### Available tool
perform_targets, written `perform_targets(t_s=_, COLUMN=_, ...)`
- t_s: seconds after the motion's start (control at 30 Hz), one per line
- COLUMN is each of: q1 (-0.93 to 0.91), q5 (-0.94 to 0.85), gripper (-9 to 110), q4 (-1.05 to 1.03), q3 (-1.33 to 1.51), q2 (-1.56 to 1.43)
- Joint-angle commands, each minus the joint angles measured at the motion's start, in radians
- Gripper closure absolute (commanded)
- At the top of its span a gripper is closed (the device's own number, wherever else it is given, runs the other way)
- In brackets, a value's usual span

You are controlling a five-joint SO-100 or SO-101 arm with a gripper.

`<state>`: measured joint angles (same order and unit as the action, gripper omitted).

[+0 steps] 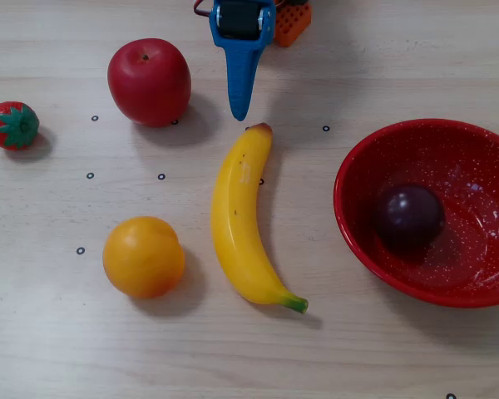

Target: Put the plum in the red bowl.

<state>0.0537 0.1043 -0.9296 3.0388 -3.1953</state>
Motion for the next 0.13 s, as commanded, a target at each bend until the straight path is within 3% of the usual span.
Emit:
perform_targets(t_s=0.0, q1=-0.008, q5=-0.008, gripper=101, q4=-0.003, q3=0.008, q2=-0.012)
perform_targets(t_s=0.1, q1=-0.008, q5=-0.008, gripper=101, q4=-0.003, q3=0.008, q2=-0.012)
